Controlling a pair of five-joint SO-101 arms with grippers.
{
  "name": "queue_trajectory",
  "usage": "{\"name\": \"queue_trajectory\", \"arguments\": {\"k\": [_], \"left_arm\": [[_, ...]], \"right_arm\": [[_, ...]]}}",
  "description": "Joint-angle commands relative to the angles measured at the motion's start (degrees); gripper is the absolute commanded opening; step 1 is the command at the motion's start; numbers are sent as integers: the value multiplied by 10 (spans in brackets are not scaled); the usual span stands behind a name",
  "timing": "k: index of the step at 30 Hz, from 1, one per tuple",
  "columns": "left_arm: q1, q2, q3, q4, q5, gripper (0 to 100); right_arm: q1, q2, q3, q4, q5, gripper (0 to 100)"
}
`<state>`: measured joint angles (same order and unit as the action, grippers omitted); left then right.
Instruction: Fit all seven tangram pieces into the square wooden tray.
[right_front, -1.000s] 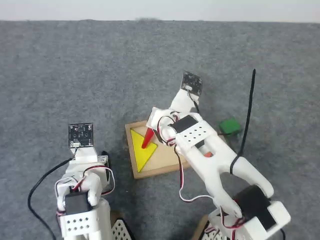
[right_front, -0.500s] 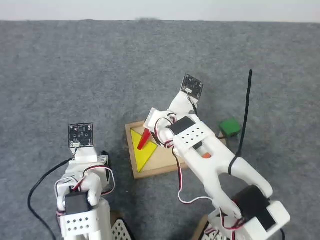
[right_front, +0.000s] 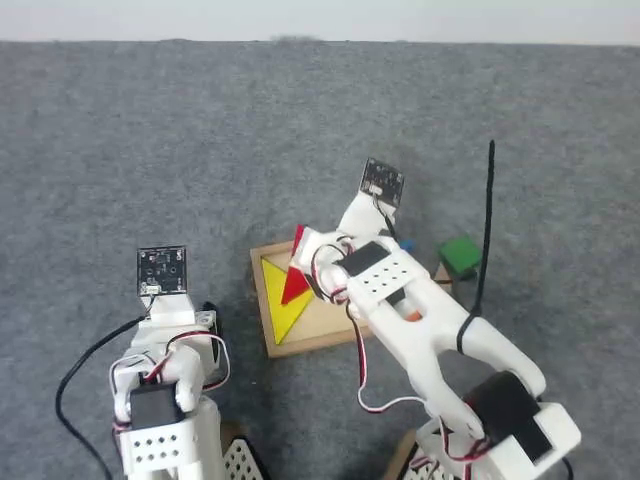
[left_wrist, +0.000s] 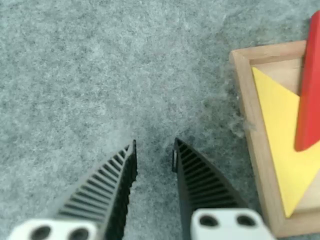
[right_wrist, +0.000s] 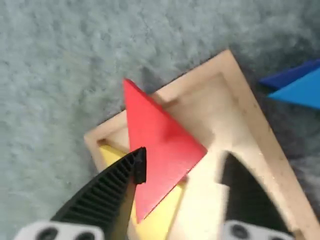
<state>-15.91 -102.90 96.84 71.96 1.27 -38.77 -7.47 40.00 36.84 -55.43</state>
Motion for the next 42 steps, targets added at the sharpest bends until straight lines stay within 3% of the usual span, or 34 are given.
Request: {"name": "queue_trajectory", "arguments": {"k": [1, 8, 12, 20, 22, 24, 28, 30, 37, 42], "left_arm": [[-4, -8, -3, 1, -3, 111], [-4, -8, -3, 1, -3, 111], [-4, -8, -3, 1, -3, 111], [-4, -8, -3, 1, -3, 111], [-4, -8, -3, 1, -3, 111], [-4, -8, -3, 1, -3, 111], [-4, -8, -3, 1, -3, 111], [-4, -8, -3, 1, -3, 111], [-4, -8, -3, 1, -3, 111], [-4, -8, -3, 1, -3, 111]], "right_arm": [[-4, -9, 4, -26, 12, 339], [2, -10, 3, -26, 26, 340], [45, -49, -16, -22, 141, 340], [131, -157, -12, -6, 251, 339], [117, -151, -12, 14, 280, 329], [92, -138, -13, 24, 336, 257], [49, -124, -19, -11, 562, 23], [20, -118, -21, -27, 651, 19], [-50, -48, -54, -36, 749, 8], [-52, 64, -120, -35, 767, 8]]}}
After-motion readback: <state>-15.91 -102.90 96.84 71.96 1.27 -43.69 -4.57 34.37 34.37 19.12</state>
